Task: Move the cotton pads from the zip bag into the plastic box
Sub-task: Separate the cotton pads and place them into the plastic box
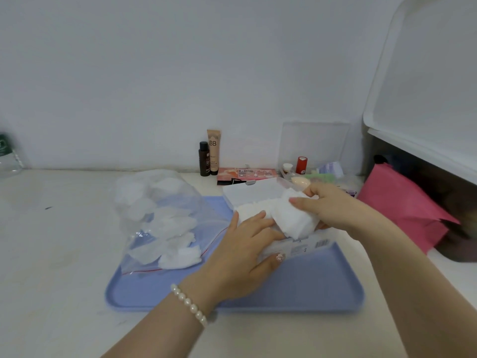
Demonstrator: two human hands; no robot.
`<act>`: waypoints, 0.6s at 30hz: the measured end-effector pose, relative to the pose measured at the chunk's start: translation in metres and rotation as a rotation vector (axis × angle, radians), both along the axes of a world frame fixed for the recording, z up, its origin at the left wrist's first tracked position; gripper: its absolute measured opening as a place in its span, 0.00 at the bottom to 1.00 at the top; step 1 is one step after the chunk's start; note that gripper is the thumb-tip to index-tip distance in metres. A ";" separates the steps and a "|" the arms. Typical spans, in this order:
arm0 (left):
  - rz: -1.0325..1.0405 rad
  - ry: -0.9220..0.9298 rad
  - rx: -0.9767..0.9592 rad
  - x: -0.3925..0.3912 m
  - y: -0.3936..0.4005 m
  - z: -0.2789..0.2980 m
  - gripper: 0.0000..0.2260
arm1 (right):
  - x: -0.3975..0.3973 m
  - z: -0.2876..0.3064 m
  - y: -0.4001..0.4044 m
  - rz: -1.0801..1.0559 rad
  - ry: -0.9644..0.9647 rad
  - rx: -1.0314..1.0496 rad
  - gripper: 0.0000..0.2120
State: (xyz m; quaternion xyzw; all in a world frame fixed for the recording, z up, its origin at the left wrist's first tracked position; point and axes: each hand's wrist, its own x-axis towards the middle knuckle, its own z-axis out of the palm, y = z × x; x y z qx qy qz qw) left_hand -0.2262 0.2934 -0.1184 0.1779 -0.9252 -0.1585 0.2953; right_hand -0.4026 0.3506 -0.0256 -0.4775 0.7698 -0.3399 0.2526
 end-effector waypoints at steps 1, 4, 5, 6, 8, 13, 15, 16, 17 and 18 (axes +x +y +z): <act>-0.003 0.005 0.001 0.000 0.000 0.000 0.23 | 0.000 0.000 0.000 0.006 -0.014 0.006 0.10; -0.004 0.007 -0.010 -0.001 -0.001 -0.002 0.22 | -0.002 -0.001 0.002 0.030 -0.054 0.014 0.13; -0.003 0.000 -0.006 -0.001 -0.001 -0.002 0.22 | -0.002 -0.001 0.003 0.039 -0.056 0.025 0.15; -0.002 -0.008 0.002 0.000 -0.001 -0.002 0.22 | -0.002 0.000 0.003 0.044 -0.046 0.039 0.17; -0.001 -0.013 0.012 0.000 0.000 -0.001 0.22 | -0.001 0.000 0.002 0.048 -0.022 0.055 0.18; -0.008 0.008 0.088 0.001 0.001 0.001 0.19 | -0.005 -0.003 -0.001 0.030 -0.073 0.066 0.12; -0.006 0.026 0.117 0.001 0.001 0.001 0.19 | -0.007 -0.004 -0.002 0.023 -0.078 0.062 0.12; -0.004 0.031 0.129 0.001 0.001 0.001 0.20 | -0.007 -0.005 -0.002 0.019 -0.060 0.056 0.13; -0.001 0.030 0.139 0.001 0.001 0.001 0.21 | -0.006 -0.005 -0.003 0.018 -0.018 0.054 0.14; 0.004 0.023 0.141 0.001 0.001 0.001 0.22 | -0.006 -0.006 -0.003 0.018 0.040 0.060 0.15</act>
